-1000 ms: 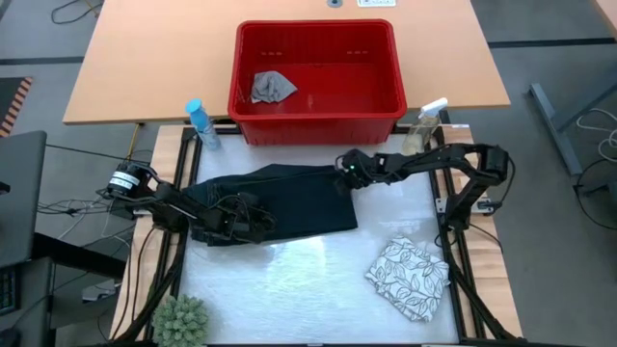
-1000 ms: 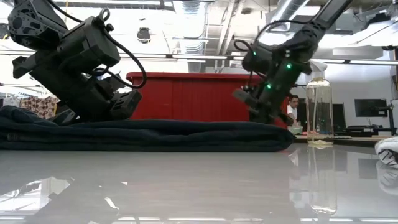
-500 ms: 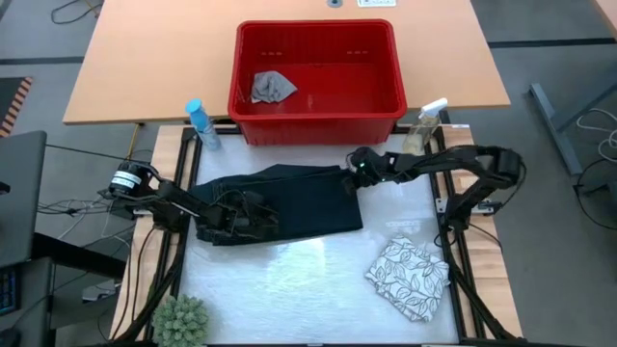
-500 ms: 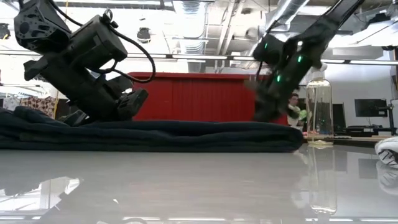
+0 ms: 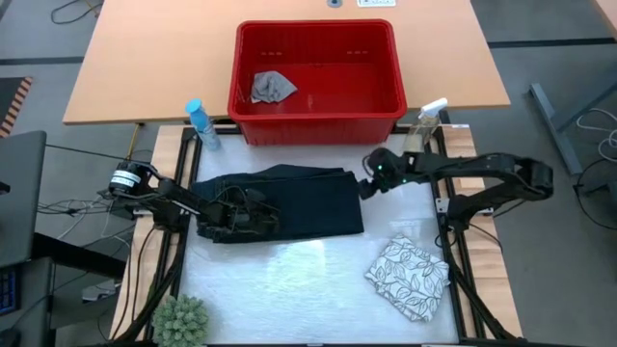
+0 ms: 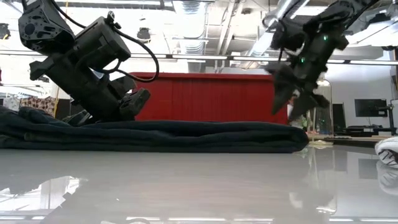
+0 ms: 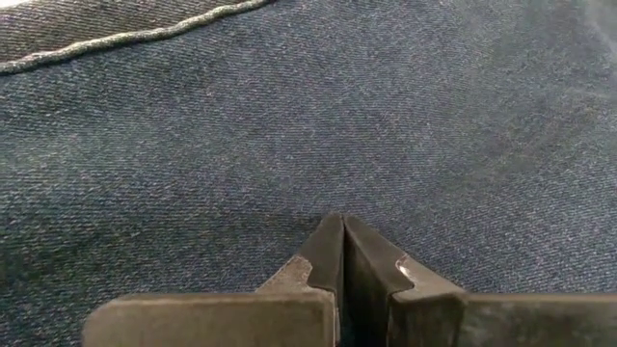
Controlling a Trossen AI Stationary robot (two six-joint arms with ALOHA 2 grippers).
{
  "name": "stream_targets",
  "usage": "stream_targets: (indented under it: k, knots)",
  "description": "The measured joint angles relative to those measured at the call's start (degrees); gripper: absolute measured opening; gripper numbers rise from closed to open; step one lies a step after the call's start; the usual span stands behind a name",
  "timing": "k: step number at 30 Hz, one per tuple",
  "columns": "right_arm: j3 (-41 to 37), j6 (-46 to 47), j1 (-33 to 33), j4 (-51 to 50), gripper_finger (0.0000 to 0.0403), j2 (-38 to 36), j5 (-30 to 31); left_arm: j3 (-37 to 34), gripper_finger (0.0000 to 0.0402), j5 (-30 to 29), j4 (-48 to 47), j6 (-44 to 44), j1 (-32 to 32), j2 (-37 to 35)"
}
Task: Fold laundry
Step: Fold the dark blue pants
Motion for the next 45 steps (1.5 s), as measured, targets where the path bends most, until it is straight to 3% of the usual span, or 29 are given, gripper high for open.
stream_targets:
  k: [8, 16, 22, 25, 28, 34, 41, 45]
  knots:
    - [-1.3, 4.7, 1.3, 9.1, 0.0317, 6.4, -2.3, 0.0, 0.0000, -0.1, 0.7, 2.6, 0.1, 0.0]
    - [-1.2, 6.1, 2.8, 11.5, 0.0323, 13.7, -4.1, 0.0, 0.0000, -0.1, 0.7, 2.6, 0.1, 0.0]
    - [-1.2, 8.0, 3.9, 20.4, 0.0316, 17.7, -7.7, 0.0, 0.0000, -0.1, 0.7, 3.0, 0.1, 0.0]
    - [-1.1, 12.6, 4.5, 21.0, 0.0288, 19.9, -7.0, 0.0, 0.0000, -0.1, 0.7, 3.0, 0.1, 0.0]
    - [-1.0, 14.8, 4.8, 20.4, 0.0233, 21.2, -6.9, 0.0, 0.0000, -0.2, 0.7, 3.0, 0.1, 0.0]
    - [-1.0, 14.1, 4.7, 17.4, 0.0045, 21.6, -6.8, 0.0, 0.0000, 0.0, 0.9, 3.0, 0.1, 0.0]
    - [-1.0, 14.8, 5.0, 14.1, 0.0037, 20.6, -4.8, 1.5, 0.0000, 4.0, 8.4, 5.4, 0.2, -4.1]
    - [-1.1, 15.5, 5.1, 9.3, 0.0037, 18.5, -1.1, 3.9, 0.0000, 1.3, 13.6, 5.9, 1.7, -6.9]
